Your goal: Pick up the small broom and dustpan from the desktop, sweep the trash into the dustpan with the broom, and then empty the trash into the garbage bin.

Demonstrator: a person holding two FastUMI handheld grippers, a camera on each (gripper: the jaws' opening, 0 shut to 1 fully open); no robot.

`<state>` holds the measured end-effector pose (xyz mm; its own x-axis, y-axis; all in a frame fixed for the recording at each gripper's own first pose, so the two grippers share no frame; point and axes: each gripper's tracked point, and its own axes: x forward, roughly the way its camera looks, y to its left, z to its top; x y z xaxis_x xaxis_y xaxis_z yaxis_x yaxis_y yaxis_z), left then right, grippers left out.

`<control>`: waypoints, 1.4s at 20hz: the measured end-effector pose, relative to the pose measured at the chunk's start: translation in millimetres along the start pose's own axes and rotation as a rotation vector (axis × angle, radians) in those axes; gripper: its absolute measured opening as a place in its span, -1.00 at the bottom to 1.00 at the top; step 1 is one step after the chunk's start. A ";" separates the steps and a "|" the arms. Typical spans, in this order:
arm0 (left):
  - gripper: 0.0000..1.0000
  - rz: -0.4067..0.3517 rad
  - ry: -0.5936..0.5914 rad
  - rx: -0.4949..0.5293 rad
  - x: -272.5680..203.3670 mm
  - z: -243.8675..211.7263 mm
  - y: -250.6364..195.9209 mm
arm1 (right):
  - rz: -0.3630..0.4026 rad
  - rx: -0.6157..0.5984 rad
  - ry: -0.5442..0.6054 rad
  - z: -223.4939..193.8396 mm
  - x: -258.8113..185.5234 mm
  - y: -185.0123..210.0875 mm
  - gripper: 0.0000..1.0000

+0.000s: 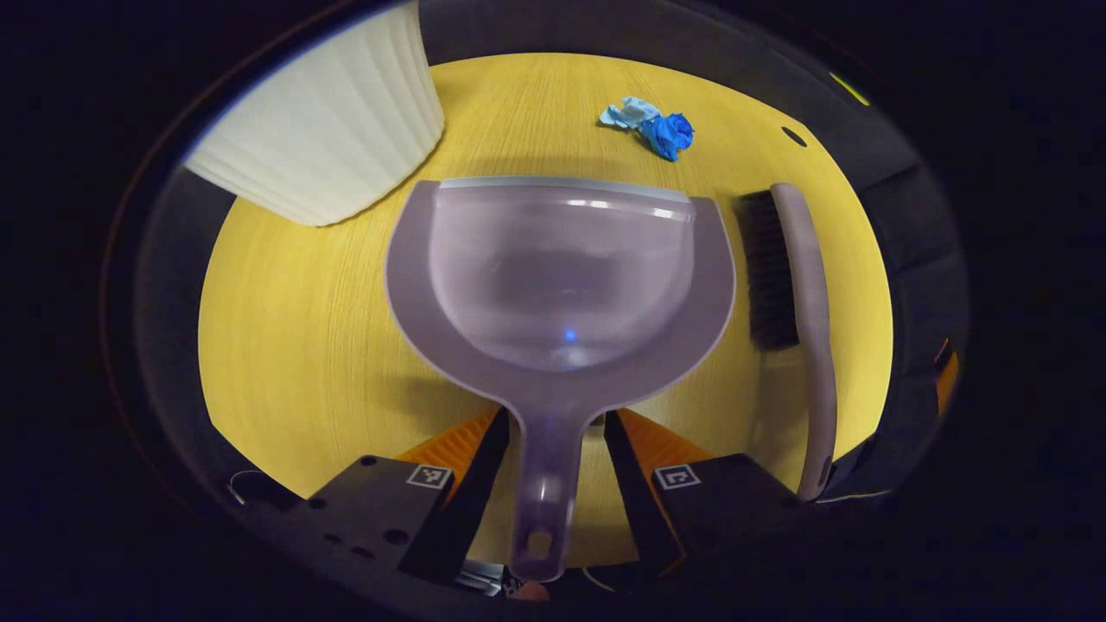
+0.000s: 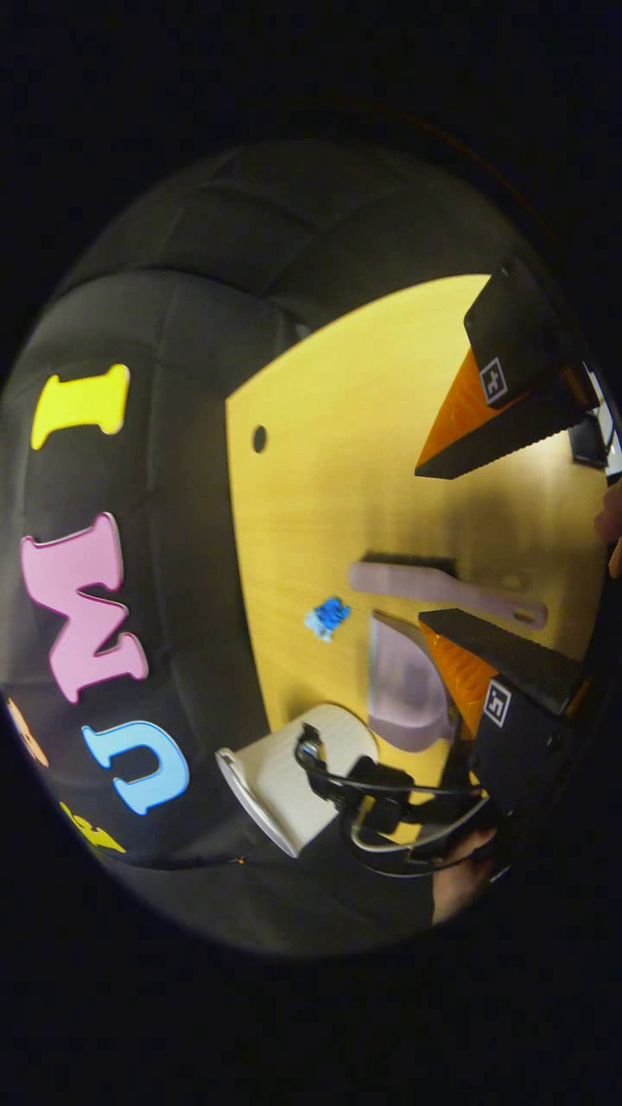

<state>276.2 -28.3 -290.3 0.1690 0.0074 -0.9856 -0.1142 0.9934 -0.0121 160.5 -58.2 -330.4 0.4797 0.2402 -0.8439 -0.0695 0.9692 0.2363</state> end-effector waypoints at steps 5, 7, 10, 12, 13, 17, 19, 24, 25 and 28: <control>-0.36 -0.027 0.049 -0.008 5.4 7.0 1.5 | -0.038 -0.012 0.128 -28.8 10.5 6.7 0.98; -0.39 -0.070 0.045 0.013 6.9 8.8 -0.1 | -0.034 0.004 0.155 -34.3 13.1 16.0 0.98; -0.41 -0.127 0.027 0.044 5.4 7.7 2.6 | -0.058 0.029 0.200 -37.2 23.8 20.6 0.98; -0.41 -0.159 0.002 0.057 6.2 8.1 4.7 | -0.085 0.032 0.248 -42.3 41.1 21.0 0.97; -0.43 -0.170 -0.013 0.060 5.8 6.2 7.2 | -0.092 0.032 0.301 -50.0 50.8 22.9 0.98; -0.43 -0.223 -0.067 0.072 6.1 5.2 8.6 | -0.127 0.065 0.532 -78.7 83.1 25.1 0.97; -0.43 -0.250 -0.084 0.080 6.5 4.8 9.0 | -0.178 0.100 0.588 -81.9 98.7 20.7 0.96; -0.41 -0.315 -0.096 0.076 6.6 6.5 8.7 | -0.226 0.186 0.669 -85.1 123.1 25.9 0.26; -0.43 -0.328 -0.098 0.074 6.3 6.6 8.9 | -0.240 0.178 0.668 -80.8 122.9 22.8 -0.09; -0.41 -0.351 -0.096 0.079 5.6 5.6 10.1 | -0.242 0.143 0.678 -83.9 126.7 17.0 -0.44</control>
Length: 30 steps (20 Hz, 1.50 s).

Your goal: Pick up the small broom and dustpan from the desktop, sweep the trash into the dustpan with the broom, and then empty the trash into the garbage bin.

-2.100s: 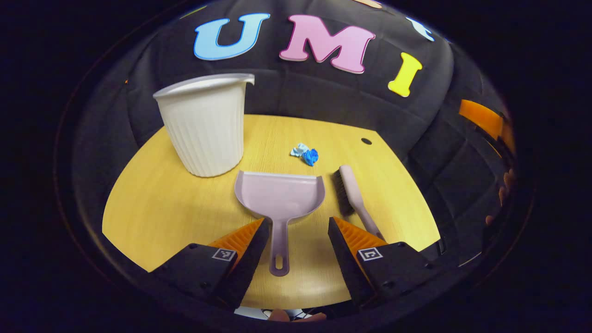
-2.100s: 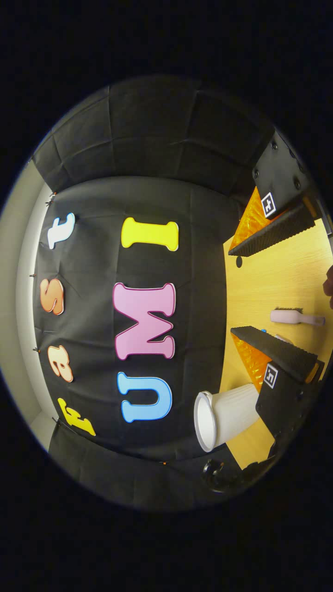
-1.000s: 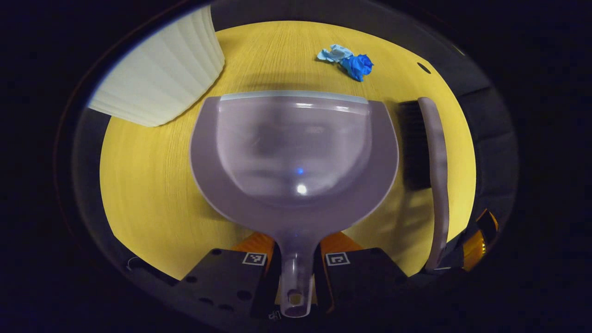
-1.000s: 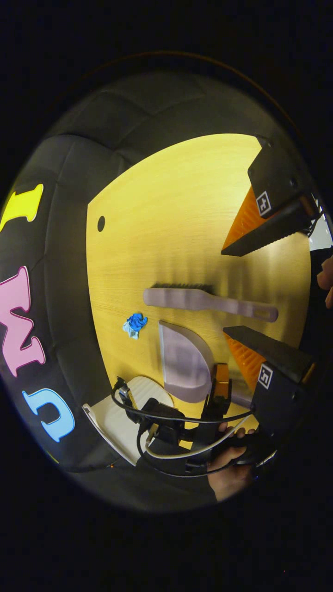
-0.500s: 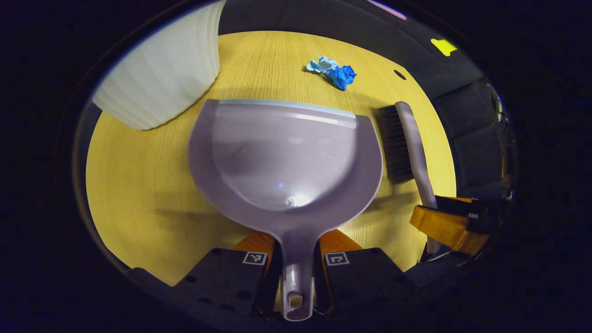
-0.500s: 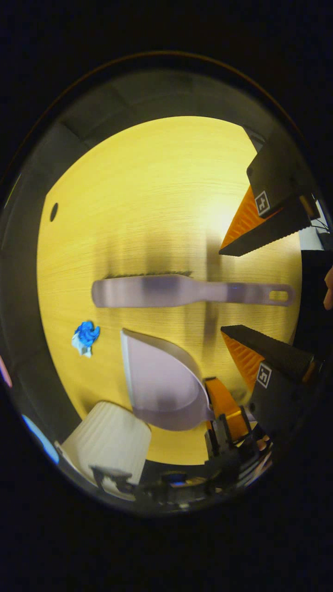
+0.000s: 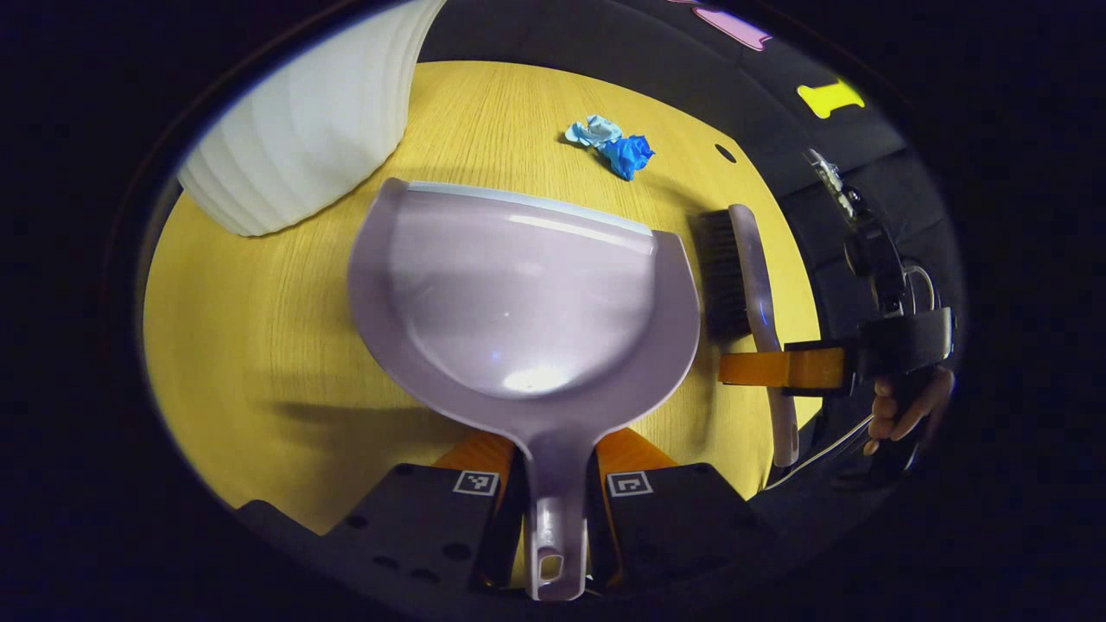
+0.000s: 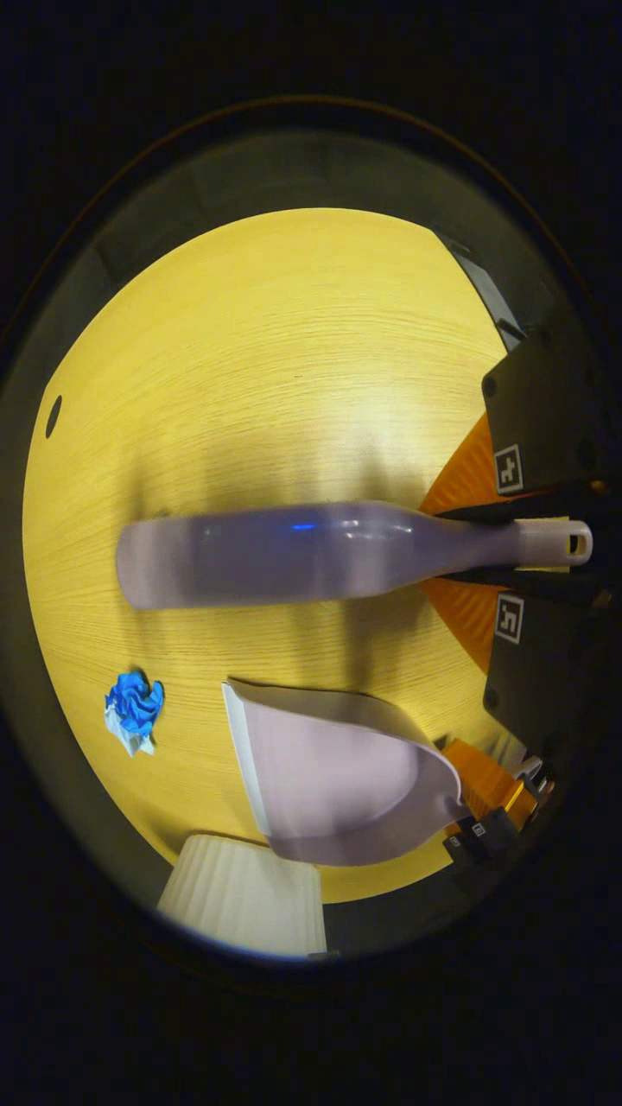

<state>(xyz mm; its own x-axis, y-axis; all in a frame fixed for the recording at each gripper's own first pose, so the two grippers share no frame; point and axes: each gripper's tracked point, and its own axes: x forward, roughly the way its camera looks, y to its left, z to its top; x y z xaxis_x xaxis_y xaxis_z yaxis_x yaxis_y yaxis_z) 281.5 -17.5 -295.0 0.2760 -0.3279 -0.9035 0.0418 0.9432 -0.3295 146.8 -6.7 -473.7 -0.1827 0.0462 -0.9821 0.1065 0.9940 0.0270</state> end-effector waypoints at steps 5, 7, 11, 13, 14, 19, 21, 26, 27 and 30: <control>-0.42 0.005 0.043 0.103 -5.4 -2.3 10.4 | -0.010 -0.030 -0.015 33.1 -5.3 -4.4 -0.45; -0.41 0.022 0.064 0.146 -8.8 -0.7 19.6 | -0.038 -0.071 -0.045 61.6 -9.1 -12.8 -0.44; -0.41 0.080 0.121 0.244 -13.4 6.2 36.1 | -0.129 -0.254 -0.091 125.6 -14.6 -29.1 -0.46; -0.42 0.089 0.158 0.278 -16.8 13.0 41.2 | -0.148 -0.327 -0.105 155.0 -14.5 -27.0 -0.45; -0.41 0.088 0.172 0.297 -20.7 17.1 44.0 | -0.142 -0.342 -0.113 169.0 -13.6 -22.6 -0.45; -0.40 0.120 0.254 0.413 -30.6 38.1 61.1 | -0.170 -0.479 -0.116 226.2 -3.7 -10.9 -0.46; -0.41 0.123 0.273 0.439 -30.9 44.6 65.4 | -0.178 -0.512 -0.131 244.2 1.7 -1.9 -0.46; -0.41 0.118 0.287 0.478 -30.1 56.9 72.1 | -0.147 -0.678 -0.079 236.2 10.4 30.9 -0.46; -0.41 0.118 0.288 0.486 -29.7 58.7 72.5 | -0.133 -0.728 -0.060 227.1 14.1 41.0 -0.46; -0.43 0.109 0.269 0.492 -27.9 62.1 74.2 | -0.062 -0.901 0.074 169.1 6.5 67.1 -0.46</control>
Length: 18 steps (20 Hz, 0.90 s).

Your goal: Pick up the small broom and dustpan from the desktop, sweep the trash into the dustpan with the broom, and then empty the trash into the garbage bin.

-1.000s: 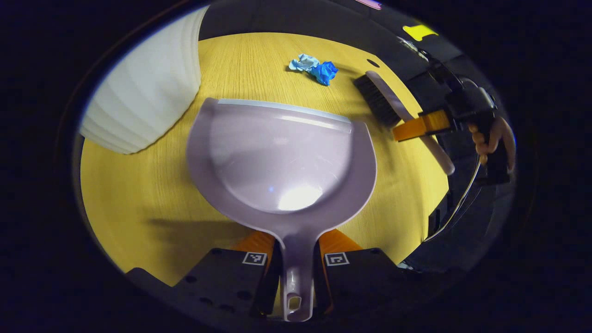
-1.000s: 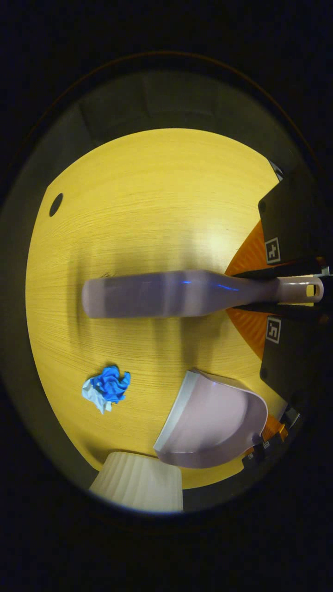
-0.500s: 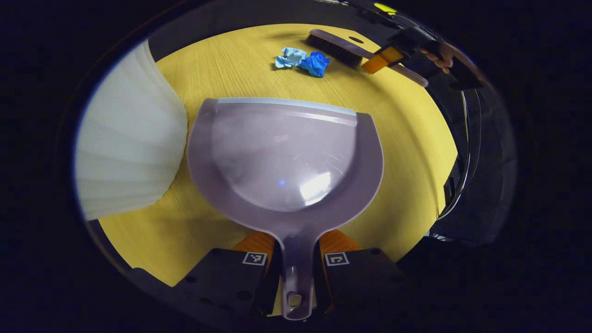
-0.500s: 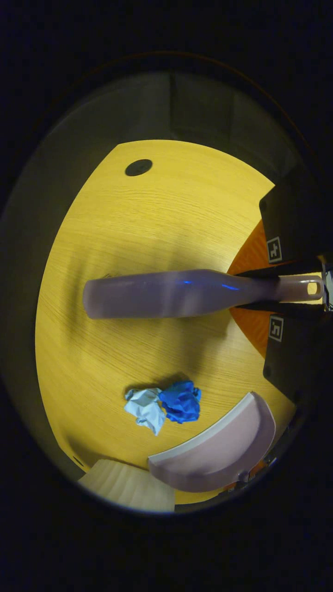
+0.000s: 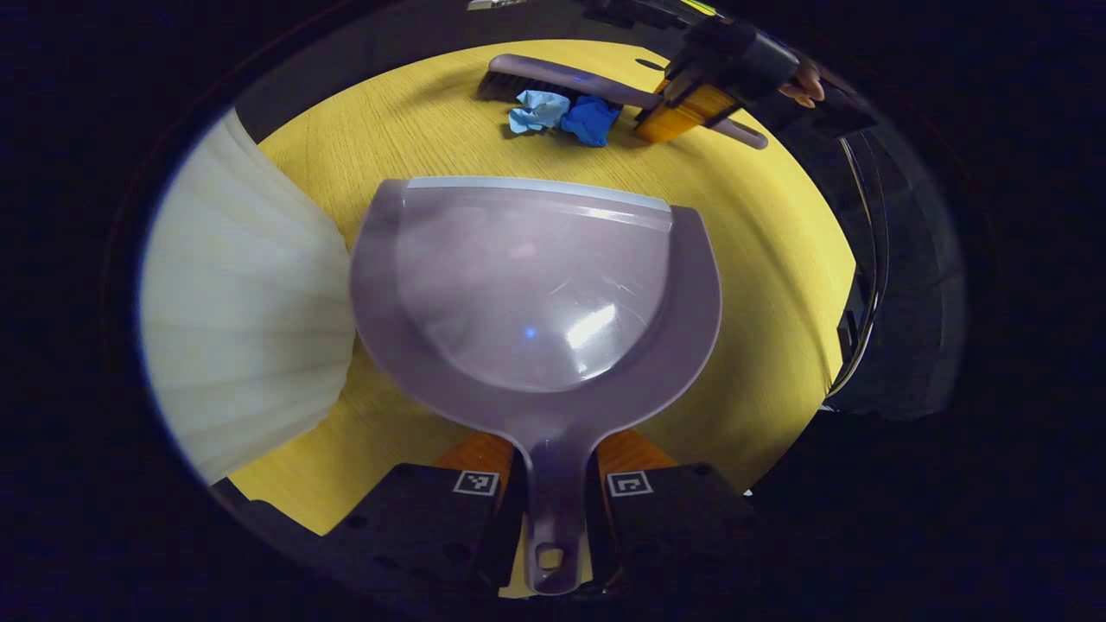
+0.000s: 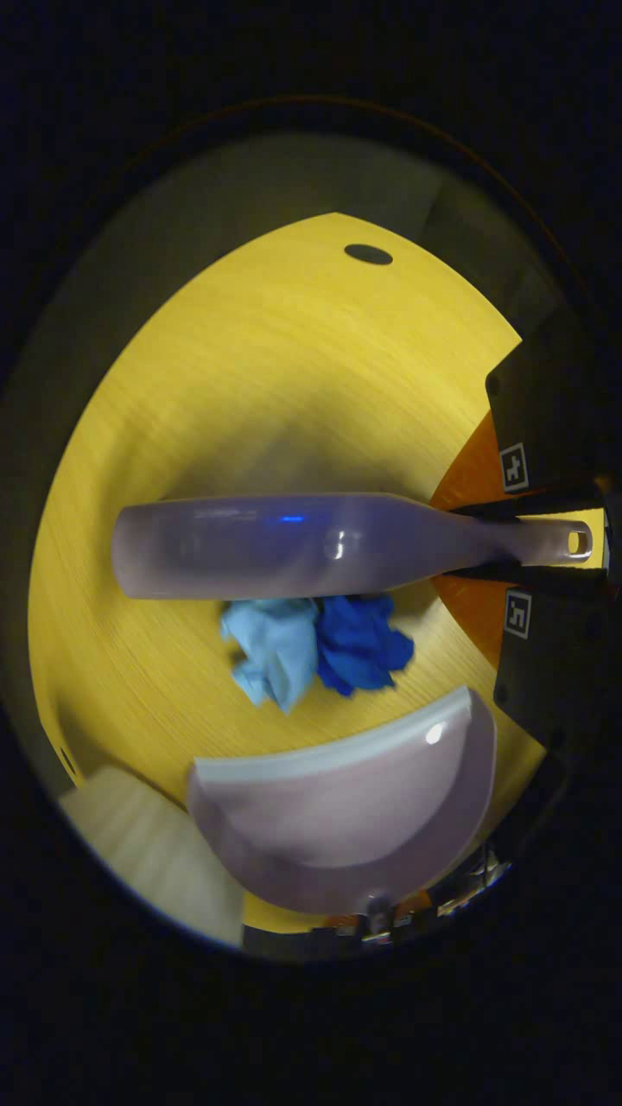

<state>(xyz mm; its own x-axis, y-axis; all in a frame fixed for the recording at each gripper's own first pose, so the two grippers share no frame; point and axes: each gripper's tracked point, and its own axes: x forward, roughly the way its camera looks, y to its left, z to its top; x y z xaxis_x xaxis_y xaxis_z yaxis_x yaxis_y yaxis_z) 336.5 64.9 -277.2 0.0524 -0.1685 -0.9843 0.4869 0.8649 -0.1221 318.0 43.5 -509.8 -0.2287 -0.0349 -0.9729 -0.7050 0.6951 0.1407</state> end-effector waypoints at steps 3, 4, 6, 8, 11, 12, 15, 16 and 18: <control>-0.40 -0.012 -0.050 -0.007 1.1 0.3 -0.6 | 0.149 -0.060 0.035 -25.3 -4.4 54.1 -0.45; -0.41 -0.018 -0.052 -0.008 0.1 -1.9 -0.8 | 0.148 -0.041 0.031 -28.2 -4.8 58.8 -0.44; -0.40 -0.030 -0.065 -0.019 3.9 -4.9 -4.4 | 0.190 0.038 0.025 -32.5 -3.8 56.2 -0.45; -0.41 -0.052 -0.092 -0.045 0.2 -3.2 -8.0 | 0.212 0.108 0.008 -35.7 -8.5 46.2 -0.45; -0.41 -0.091 -0.126 -0.097 -6.9 -6.1 -13.4 | 0.192 0.170 -0.030 -37.0 -13.7 27.8 -0.45; -0.41 -0.091 -0.144 -0.106 -13.9 -6.4 -12.7 | 0.191 0.198 -0.044 -36.7 -12.3 22.5 -0.45; -0.41 -0.085 -0.183 -0.067 -35.8 -14.3 -7.6 | 0.164 0.244 -0.079 -28.5 2.4 -9.1 -0.45; -0.41 -0.069 -0.192 -0.043 -48.0 -17.3 -3.8 | 0.154 0.253 -0.086 -24.1 7.1 -19.6 -0.45; -0.41 -0.037 -0.226 -0.012 -58.6 -16.6 -7.3 | 0.153 0.279 -0.114 -14.6 18.9 -34.5 -0.45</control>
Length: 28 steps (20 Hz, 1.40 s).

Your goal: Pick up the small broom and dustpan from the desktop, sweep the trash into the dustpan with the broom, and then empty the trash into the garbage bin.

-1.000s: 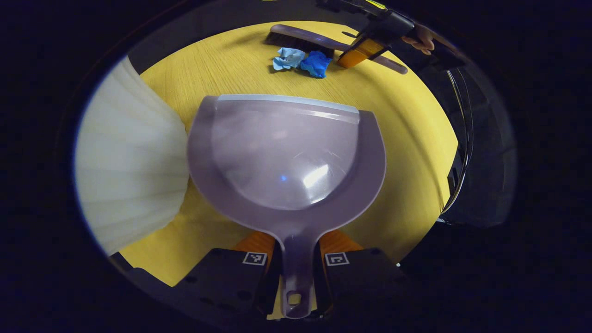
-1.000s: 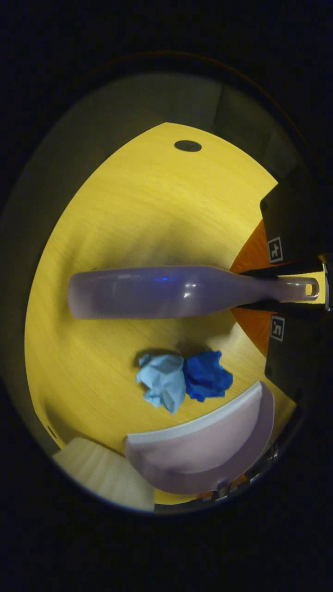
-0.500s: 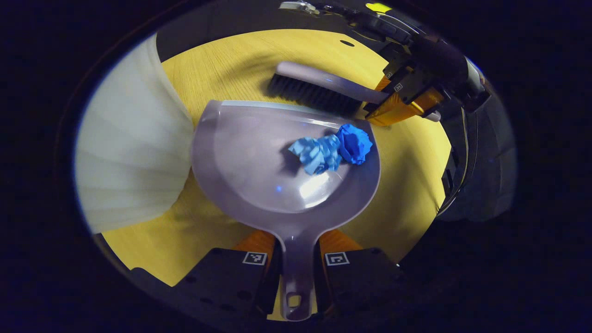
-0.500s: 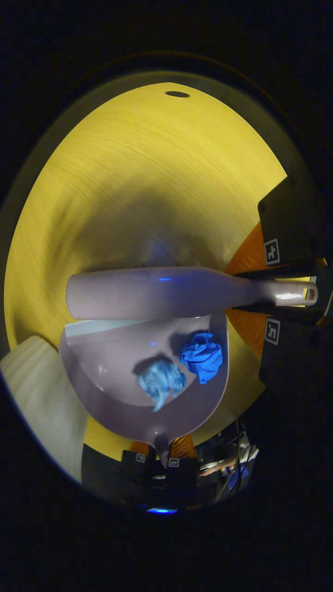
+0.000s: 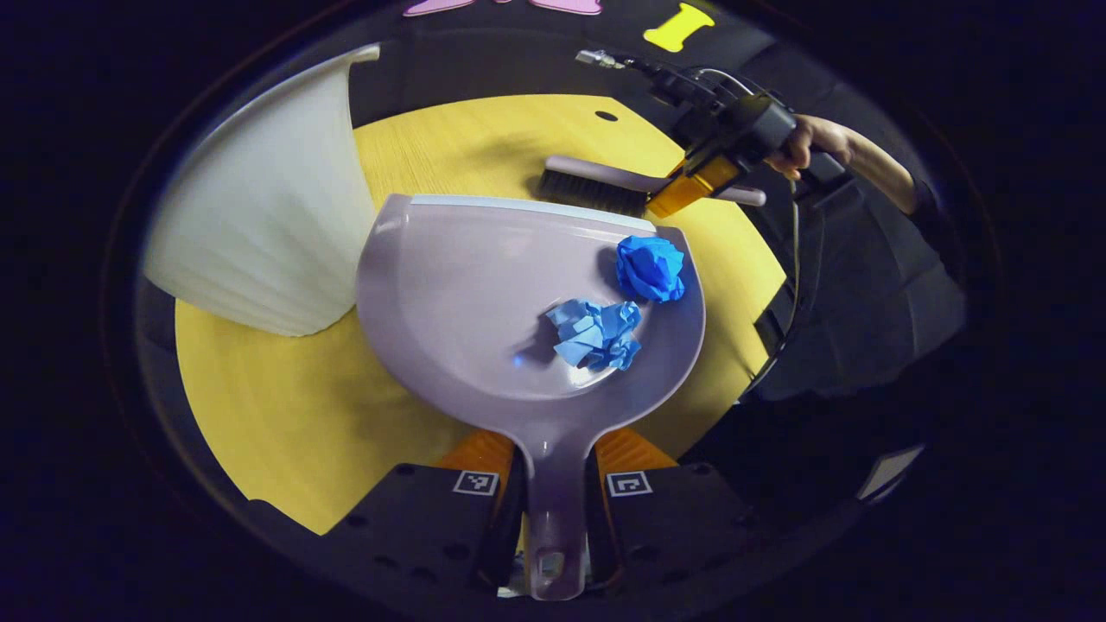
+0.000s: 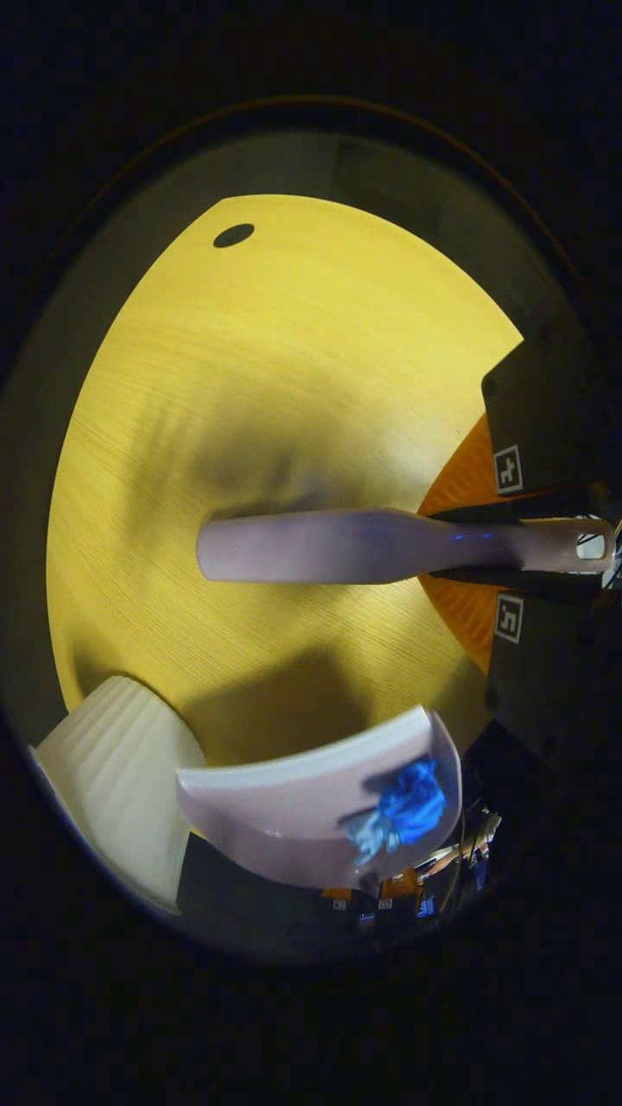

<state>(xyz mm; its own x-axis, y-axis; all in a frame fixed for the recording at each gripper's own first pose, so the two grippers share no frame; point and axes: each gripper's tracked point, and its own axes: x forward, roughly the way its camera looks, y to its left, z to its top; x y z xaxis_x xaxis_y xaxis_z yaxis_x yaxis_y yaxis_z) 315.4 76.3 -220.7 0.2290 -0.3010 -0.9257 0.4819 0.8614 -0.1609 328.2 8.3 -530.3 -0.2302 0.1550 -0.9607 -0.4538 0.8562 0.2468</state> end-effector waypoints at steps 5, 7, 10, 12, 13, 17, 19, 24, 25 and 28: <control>-0.42 0.015 -0.104 -0.131 -40.0 9.5 0.2 | 0.044 0.018 -0.050 -1.5 0.6 -17.4 -0.46; -0.42 0.071 -0.132 -0.190 -47.4 14.3 3.3 | 0.055 0.016 -0.064 -5.0 -3.0 -21.6 -0.45; -0.42 0.169 -0.165 -0.269 -61.2 30.5 25.2 | 0.076 0.036 -0.104 -6.8 -15.4 -22.9 -0.44; -0.42 0.272 -0.169 -0.277 -68.7 31.1 48.6 | 0.108 0.070 -0.138 -6.4 -29.5 -29.9 -0.45; -0.42 0.341 -0.159 -0.268 -69.2 32.9 67.5 | 0.126 0.090 -0.160 -3.3 -42.5 -38.1 -0.45; -0.41 0.538 -0.054 -0.225 -43.6 35.3 106.2 | 0.156 0.133 -0.232 9.7 -88.0 -59.0 -0.45; -0.41 0.587 0.030 -0.160 -27.8 48.2 97.7 | 0.183 0.146 -0.252 5.2 -94.7 -59.7 -0.44; -0.41 0.743 0.270 0.175 -14.5 84.1 55.4 | 0.189 0.173 -0.270 -3.4 -80.7 -67.3 -0.45; -0.40 0.770 0.319 0.258 -3.6 83.6 47.0 | 0.177 0.171 -0.273 -7.0 -74.5 -62.3 -0.45; -0.42 0.854 0.440 0.452 26.1 68.2 30.0 | 0.192 0.196 -0.273 -15.5 -68.8 -62.2 -0.44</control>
<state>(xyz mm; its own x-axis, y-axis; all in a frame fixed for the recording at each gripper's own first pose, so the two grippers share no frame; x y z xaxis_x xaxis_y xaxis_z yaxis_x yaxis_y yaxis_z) 393.5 66.4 -226.3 0.3572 0.5843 -0.7287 0.5965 0.4576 0.6593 358.9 -63.3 -477.6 -0.0453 0.4246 -0.9043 -0.2451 0.8728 0.4221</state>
